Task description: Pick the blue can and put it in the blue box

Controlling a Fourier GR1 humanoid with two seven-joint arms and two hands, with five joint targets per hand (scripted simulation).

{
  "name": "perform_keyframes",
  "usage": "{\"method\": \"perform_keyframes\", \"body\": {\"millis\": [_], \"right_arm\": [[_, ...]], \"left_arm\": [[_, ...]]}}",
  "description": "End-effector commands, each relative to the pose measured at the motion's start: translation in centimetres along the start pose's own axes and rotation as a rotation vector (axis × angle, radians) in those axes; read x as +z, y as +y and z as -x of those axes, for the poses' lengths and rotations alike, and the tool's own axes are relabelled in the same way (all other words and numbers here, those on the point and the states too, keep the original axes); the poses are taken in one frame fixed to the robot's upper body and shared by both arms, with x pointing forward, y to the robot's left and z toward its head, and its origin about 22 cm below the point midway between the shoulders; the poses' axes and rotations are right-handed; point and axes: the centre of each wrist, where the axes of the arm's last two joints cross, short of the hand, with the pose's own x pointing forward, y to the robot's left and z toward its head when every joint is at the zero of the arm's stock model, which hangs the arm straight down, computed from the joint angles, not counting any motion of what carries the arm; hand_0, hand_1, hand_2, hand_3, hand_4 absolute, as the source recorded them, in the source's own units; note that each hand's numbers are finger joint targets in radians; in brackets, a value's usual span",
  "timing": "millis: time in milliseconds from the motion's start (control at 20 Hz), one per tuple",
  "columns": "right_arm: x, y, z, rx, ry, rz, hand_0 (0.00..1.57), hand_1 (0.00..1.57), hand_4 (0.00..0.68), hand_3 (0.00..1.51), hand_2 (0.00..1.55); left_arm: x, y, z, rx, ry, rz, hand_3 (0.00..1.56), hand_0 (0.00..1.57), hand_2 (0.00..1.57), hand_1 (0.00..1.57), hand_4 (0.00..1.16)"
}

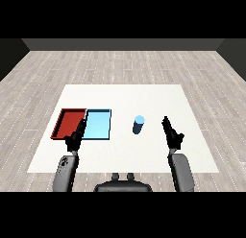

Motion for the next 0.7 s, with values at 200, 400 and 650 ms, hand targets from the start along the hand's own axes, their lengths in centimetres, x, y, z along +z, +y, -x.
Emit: {"method": "perform_keyframes", "body": {"millis": [200,400,650], "right_arm": [[-5.4,-1.1,-0.5,0.001,-0.007,-0.001,0.0,0.0,0.0,0.0,0.0],[-4.9,-0.1,-1.5,-0.195,-0.231,-0.094,0.0,0.0,0.0,0.0,0.0],[-7.1,-0.8,-2.1,-0.208,-0.249,-0.105,0.0,0.0,0.0,0.0,0.0]], "left_arm": [[-0.8,0.8,-1.1,0.001,-0.029,-0.037,0.0,0.0,0.0,0.0,0.0],[-0.1,0.3,-3.3,0.117,-0.431,-0.01,0.0,0.0,0.0,0.0,0.0],[-1.2,0.6,-2.9,0.112,-0.464,-0.004,0.0,0.0,0.0,0.0,0.0]]}}
